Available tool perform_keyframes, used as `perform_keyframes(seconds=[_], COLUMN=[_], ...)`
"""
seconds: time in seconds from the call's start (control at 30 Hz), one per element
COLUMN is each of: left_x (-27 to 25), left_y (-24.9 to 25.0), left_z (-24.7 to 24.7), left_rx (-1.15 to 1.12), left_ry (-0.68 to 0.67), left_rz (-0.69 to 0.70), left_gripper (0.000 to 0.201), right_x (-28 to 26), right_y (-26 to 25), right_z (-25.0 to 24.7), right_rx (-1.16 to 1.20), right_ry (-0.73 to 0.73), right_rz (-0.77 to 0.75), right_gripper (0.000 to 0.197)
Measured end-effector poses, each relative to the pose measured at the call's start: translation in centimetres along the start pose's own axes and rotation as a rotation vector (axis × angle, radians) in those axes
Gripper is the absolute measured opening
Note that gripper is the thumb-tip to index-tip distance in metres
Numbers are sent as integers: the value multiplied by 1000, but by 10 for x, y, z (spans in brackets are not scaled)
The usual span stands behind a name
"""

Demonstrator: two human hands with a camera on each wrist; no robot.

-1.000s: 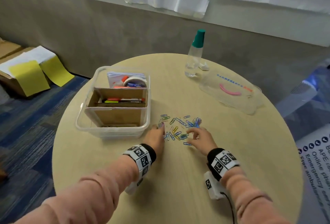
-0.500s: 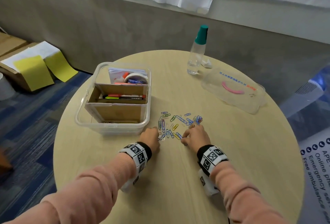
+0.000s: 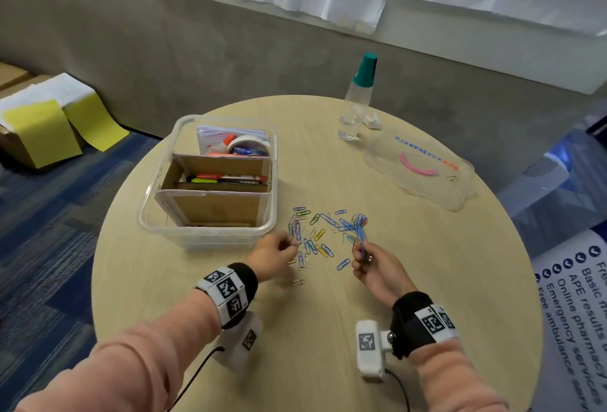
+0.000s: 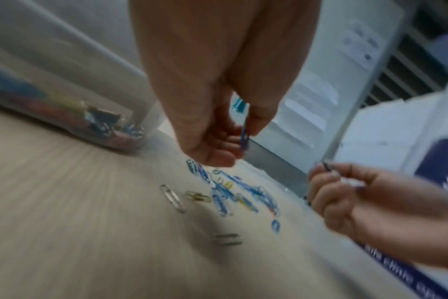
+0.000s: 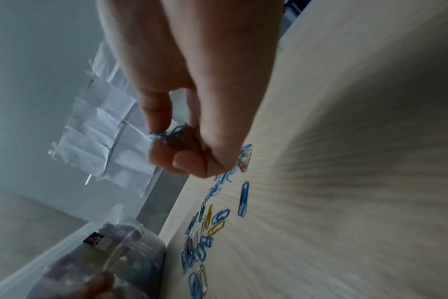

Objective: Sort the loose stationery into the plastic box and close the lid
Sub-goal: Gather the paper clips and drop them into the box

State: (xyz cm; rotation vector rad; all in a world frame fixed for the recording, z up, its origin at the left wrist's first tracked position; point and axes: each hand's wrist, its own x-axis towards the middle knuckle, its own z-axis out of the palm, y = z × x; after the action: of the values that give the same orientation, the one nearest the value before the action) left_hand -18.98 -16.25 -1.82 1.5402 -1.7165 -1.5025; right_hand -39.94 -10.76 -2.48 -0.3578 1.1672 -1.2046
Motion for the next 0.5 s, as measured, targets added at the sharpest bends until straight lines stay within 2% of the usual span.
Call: perform_keyframes(seconds=[0.1,0.17,0.23,0.3,0.37,0.43,0.5], left_x=[-5,-6,-3,2,7,11,14], left_y=[9,11,8,1,-7,-13,-17], left_z=[-1,-2,0,3,6,9,10], left_rx=[-537,-649,-439,-16,247,440,615], left_ry=[-106,-113,-76,-15,34,45,48], left_rz=[-119,-183,-179,-109,-79,-58,3], left_gripper=[23,23,22,17,10,14,21], right_x=[3,6,9,13,18,23,27], right_y=[3,6,7,6,3,0,-2], right_z=[2,3,5,8,10,11,9], right_rx=[67,53,17,-27,-156,-514,-1024], right_ry=[-1,9,14,50,113,151,105], right_rz=[81,106,108,99,64,-29,-131], right_gripper=[24,24,25,29,29,28,23])
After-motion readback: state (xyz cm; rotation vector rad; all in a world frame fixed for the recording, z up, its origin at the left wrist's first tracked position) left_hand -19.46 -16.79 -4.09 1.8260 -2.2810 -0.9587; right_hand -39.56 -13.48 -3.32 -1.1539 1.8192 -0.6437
